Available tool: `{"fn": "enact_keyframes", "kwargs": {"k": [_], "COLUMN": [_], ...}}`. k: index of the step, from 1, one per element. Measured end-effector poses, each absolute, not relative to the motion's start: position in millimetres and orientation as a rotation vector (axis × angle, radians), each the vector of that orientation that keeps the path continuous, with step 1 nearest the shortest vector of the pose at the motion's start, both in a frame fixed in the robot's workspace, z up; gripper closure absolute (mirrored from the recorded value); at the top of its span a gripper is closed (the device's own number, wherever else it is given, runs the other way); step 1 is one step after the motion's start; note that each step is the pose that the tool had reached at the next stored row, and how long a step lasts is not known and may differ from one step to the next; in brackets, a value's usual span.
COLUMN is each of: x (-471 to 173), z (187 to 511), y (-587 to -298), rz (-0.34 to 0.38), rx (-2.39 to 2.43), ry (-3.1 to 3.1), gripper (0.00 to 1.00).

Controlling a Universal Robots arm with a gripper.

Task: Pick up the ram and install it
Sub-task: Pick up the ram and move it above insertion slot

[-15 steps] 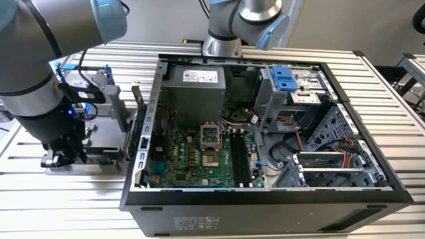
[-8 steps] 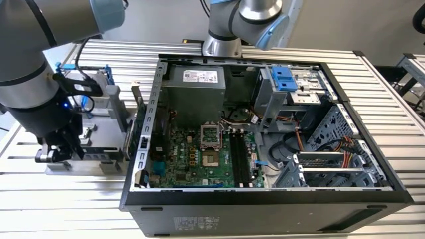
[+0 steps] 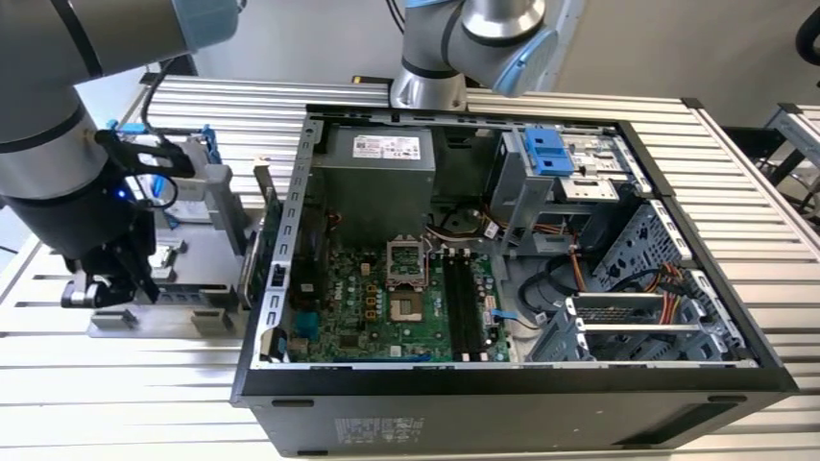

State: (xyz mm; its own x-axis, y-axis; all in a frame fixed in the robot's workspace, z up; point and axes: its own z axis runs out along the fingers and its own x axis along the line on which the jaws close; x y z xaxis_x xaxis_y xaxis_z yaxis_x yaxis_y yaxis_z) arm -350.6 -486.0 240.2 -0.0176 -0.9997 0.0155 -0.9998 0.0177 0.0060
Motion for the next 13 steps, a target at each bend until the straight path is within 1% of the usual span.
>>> {"fn": "enact_keyframes", "kwargs": {"k": [13], "x": [-350.7], "z": [261.9], "y": [-486.0], "rz": [0.012], "rx": [2.19], "ry": [-2.229], "gripper": [1.0]}}
